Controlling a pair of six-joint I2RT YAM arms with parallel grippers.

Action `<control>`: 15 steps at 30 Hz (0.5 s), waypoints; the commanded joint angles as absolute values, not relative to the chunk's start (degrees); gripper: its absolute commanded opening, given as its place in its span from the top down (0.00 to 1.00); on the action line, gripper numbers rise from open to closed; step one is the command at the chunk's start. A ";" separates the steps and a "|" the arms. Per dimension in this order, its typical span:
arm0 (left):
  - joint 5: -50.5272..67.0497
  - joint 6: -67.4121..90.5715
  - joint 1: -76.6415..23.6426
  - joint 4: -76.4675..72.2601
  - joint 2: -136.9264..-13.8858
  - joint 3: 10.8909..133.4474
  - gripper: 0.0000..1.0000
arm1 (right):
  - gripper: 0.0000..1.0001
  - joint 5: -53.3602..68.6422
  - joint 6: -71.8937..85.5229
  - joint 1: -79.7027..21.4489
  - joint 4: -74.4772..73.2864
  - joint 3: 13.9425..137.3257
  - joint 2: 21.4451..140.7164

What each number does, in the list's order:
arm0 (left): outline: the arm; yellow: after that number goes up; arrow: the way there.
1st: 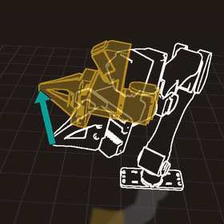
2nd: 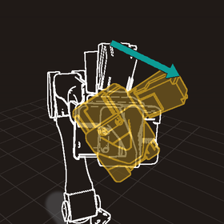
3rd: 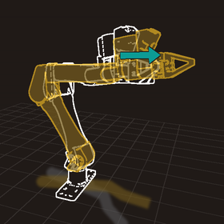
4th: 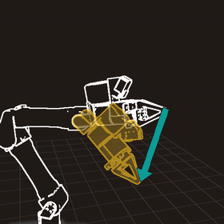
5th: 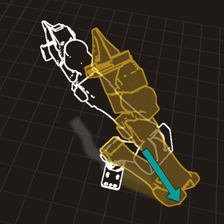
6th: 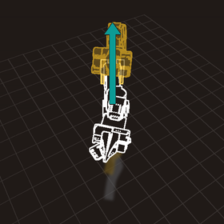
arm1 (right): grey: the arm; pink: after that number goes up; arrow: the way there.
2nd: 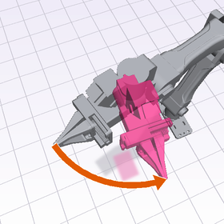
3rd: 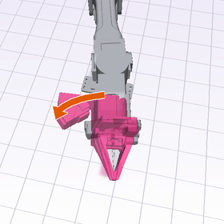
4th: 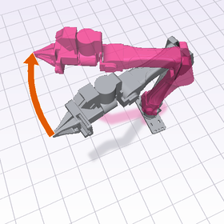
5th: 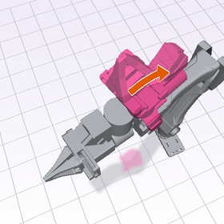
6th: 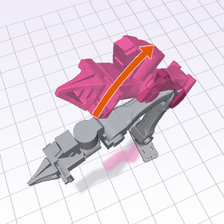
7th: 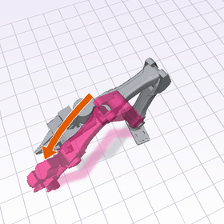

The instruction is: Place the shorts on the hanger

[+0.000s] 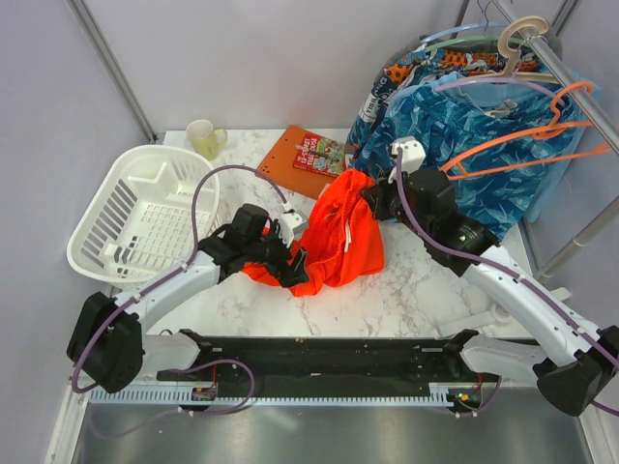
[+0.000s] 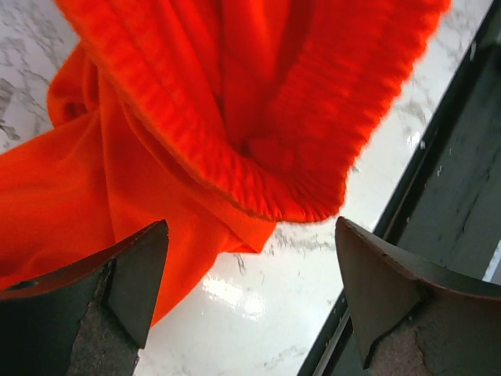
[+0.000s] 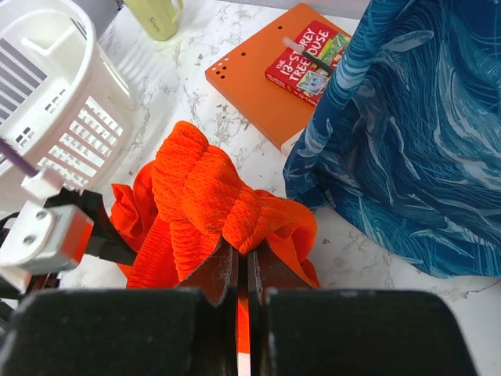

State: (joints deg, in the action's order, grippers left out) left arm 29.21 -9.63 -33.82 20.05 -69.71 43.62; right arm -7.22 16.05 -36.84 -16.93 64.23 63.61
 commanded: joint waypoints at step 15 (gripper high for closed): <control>21.80 17.33 -32.62 3.59 -76.56 48.25 0.41 | 1.00 -13.45 19.16 -36.83 -10.28 62.59 59.95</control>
